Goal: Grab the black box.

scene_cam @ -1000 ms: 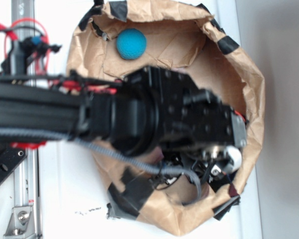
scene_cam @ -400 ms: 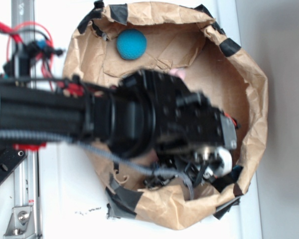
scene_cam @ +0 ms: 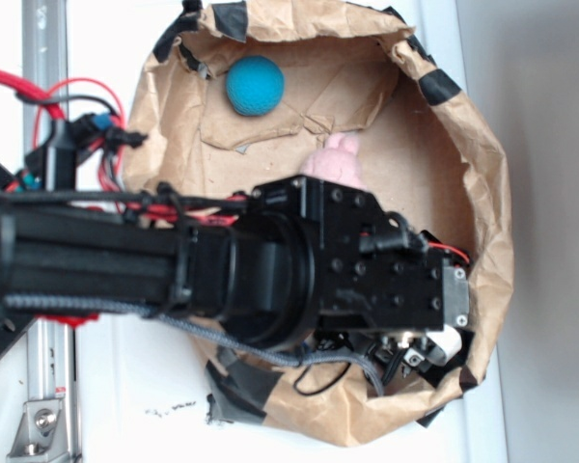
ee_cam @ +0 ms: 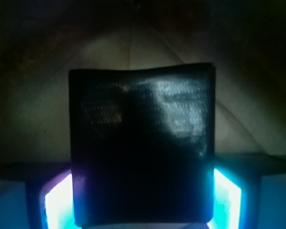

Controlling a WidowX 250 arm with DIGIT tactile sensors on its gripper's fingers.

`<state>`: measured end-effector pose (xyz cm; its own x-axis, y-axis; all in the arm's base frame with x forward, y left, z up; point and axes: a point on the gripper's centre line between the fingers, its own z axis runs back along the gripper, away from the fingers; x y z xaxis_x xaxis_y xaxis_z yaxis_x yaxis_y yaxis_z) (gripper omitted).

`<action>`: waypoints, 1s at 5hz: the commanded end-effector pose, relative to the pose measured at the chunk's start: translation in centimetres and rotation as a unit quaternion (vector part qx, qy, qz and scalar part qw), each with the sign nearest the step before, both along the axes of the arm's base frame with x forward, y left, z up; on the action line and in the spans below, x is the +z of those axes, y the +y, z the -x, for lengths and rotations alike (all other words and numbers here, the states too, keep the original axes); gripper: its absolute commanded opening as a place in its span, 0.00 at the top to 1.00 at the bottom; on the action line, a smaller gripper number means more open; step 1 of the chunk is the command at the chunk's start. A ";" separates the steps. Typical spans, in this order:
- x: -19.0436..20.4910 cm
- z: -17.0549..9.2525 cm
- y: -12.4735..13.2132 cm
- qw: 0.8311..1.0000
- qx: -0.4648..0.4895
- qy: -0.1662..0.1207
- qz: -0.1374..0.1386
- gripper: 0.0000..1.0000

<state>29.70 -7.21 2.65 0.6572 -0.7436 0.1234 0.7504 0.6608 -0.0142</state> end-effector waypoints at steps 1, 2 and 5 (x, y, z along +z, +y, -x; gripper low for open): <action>7.5 5.0 8.1 0.981 0.189 -0.053 -0.016 1.00; 12.2 7.9 9.9 0.963 0.260 -0.065 0.004 1.00; 15.3 4.8 6.3 0.953 0.304 -0.007 -0.001 1.00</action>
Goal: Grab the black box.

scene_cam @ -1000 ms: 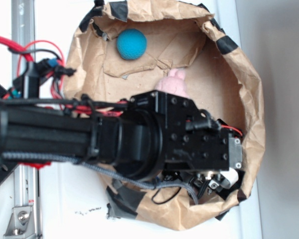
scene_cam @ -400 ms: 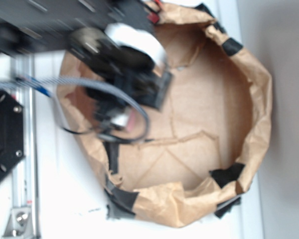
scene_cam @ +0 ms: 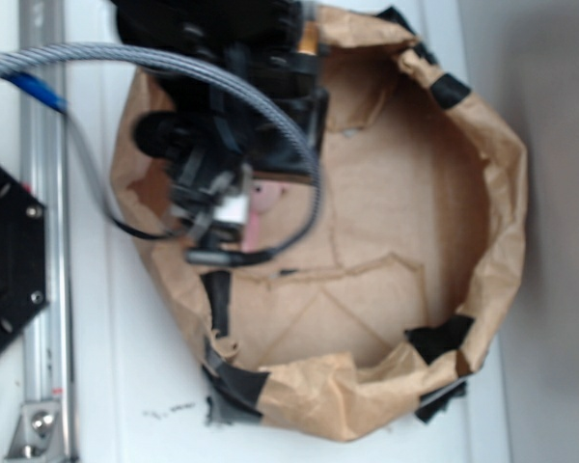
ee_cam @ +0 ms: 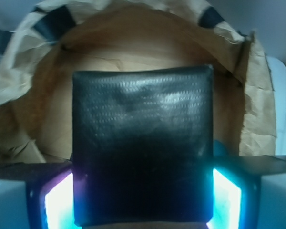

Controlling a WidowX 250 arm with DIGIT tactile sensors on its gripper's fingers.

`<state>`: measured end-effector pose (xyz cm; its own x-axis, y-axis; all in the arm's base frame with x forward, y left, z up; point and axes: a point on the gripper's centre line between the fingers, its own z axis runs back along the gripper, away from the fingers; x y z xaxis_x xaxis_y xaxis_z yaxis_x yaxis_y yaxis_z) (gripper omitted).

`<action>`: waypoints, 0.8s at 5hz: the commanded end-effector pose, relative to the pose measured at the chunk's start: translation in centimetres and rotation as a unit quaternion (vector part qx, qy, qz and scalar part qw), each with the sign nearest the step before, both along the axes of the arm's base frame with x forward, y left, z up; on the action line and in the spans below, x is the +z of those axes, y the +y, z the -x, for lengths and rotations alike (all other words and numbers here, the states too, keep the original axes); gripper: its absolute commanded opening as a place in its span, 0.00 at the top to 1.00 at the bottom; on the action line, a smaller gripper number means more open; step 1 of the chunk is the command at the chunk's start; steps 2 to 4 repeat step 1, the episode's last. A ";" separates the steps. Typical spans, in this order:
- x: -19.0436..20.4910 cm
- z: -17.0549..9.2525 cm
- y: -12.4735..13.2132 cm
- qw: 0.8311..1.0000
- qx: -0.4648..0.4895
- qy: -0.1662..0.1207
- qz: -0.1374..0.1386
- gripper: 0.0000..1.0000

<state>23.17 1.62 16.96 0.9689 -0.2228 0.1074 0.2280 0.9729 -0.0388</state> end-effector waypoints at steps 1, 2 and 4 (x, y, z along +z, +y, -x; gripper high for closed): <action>-0.4 -2.7 -2.6 0.999 0.018 -0.021 -0.023 1.00; -0.4 -2.7 -2.6 0.999 0.018 -0.021 -0.023 1.00; -0.4 -2.7 -2.6 0.999 0.018 -0.021 -0.023 1.00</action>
